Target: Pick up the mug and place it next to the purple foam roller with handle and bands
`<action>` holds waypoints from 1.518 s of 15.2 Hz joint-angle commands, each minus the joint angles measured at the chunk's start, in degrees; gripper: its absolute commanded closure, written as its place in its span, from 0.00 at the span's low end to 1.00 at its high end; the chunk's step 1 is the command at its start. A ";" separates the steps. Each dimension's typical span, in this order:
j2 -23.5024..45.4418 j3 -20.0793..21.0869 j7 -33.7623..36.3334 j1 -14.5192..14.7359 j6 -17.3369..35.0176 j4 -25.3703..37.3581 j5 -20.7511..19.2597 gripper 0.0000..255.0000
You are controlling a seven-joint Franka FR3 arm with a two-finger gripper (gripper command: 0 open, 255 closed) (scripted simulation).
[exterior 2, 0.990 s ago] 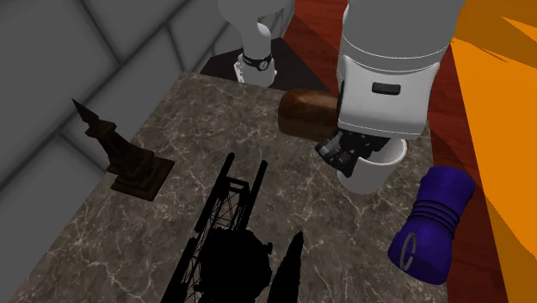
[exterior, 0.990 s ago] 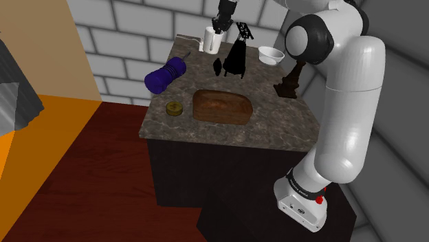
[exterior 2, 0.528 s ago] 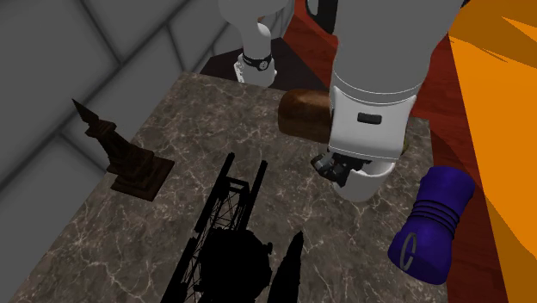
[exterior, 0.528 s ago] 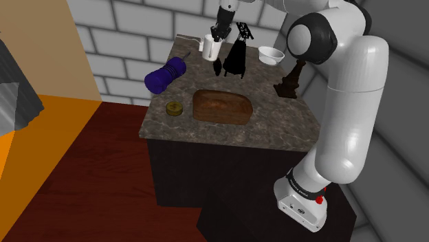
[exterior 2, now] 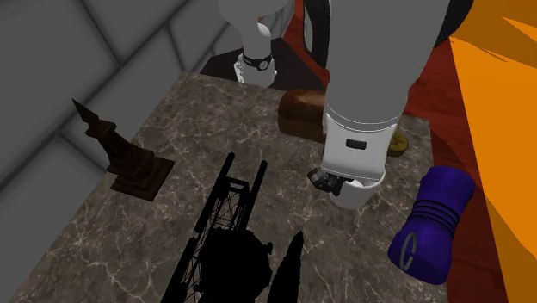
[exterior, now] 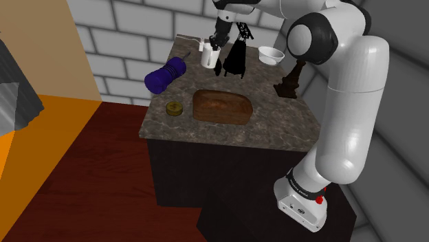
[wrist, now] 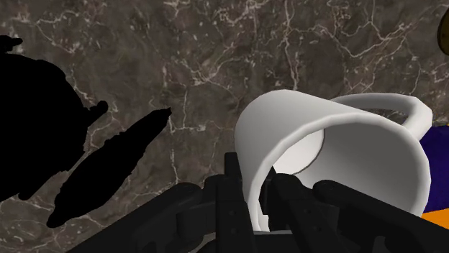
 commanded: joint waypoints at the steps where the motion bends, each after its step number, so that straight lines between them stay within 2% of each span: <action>1: 0.12 0.07 -0.28 0.09 1.52 -1.38 0.16 1.00; 20: 3.85 1.39 -2.90 0.21 13.94 -10.54 2.73 1.00; 23: 4.07 1.47 -3.02 0.18 14.37 -10.78 2.87 1.00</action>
